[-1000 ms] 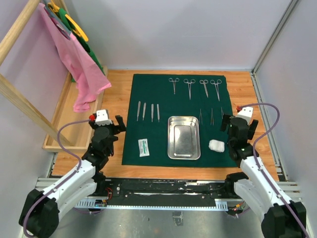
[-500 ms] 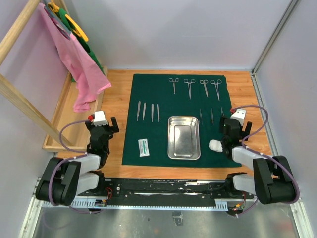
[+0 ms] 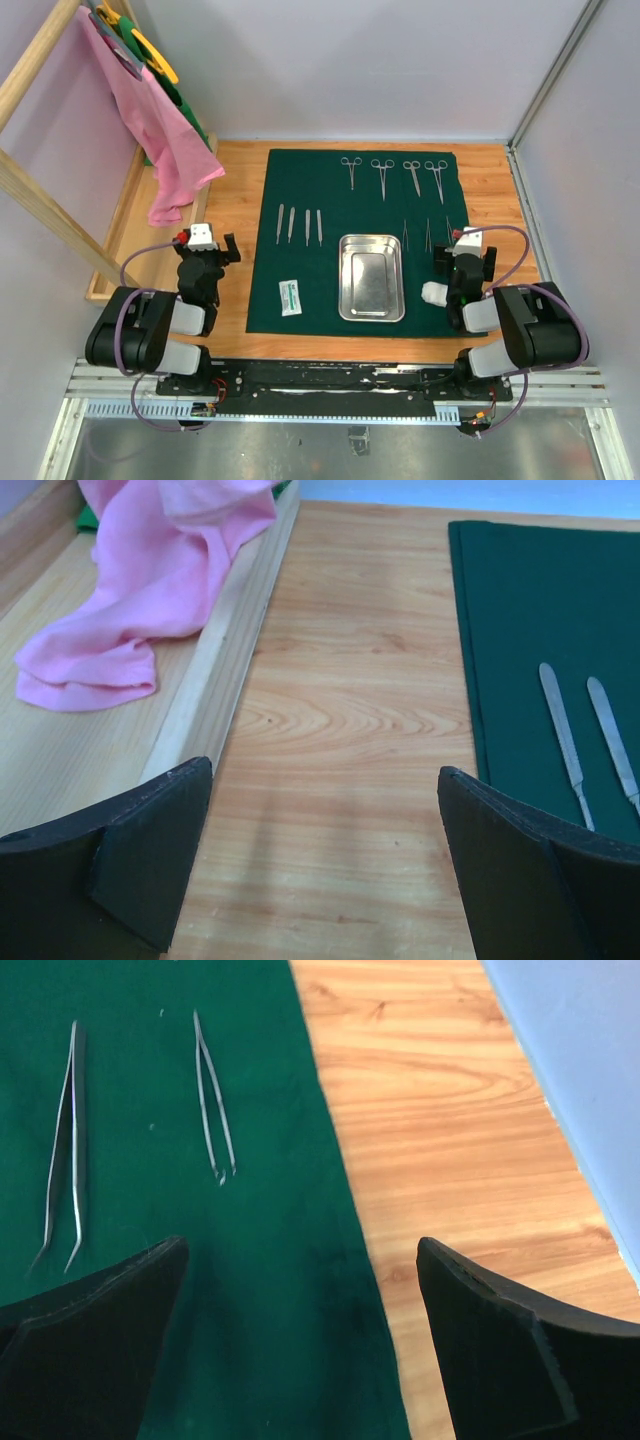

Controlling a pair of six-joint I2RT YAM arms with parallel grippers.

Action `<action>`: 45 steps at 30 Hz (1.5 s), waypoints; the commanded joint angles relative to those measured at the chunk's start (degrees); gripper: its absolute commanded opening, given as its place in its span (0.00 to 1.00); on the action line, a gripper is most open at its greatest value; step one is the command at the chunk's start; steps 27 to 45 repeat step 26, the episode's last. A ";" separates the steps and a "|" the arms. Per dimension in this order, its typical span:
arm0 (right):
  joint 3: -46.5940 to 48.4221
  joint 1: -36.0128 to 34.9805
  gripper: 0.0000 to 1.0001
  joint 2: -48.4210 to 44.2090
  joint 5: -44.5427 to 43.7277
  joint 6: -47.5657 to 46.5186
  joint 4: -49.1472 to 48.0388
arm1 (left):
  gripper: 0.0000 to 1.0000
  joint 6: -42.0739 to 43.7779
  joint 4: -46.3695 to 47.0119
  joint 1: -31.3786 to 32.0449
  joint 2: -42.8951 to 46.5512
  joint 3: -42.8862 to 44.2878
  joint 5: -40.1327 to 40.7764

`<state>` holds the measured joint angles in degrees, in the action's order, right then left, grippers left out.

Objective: Open and lay out the surgical kit
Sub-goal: Reset both arms

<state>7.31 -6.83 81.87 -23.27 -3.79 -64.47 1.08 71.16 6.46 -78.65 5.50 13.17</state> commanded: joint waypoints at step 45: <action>5.54 0.99 0.98 -2.13 5.13 -1.71 7.08 | 0.99 -0.74 5.40 -1.80 -2.60 0.30 -0.82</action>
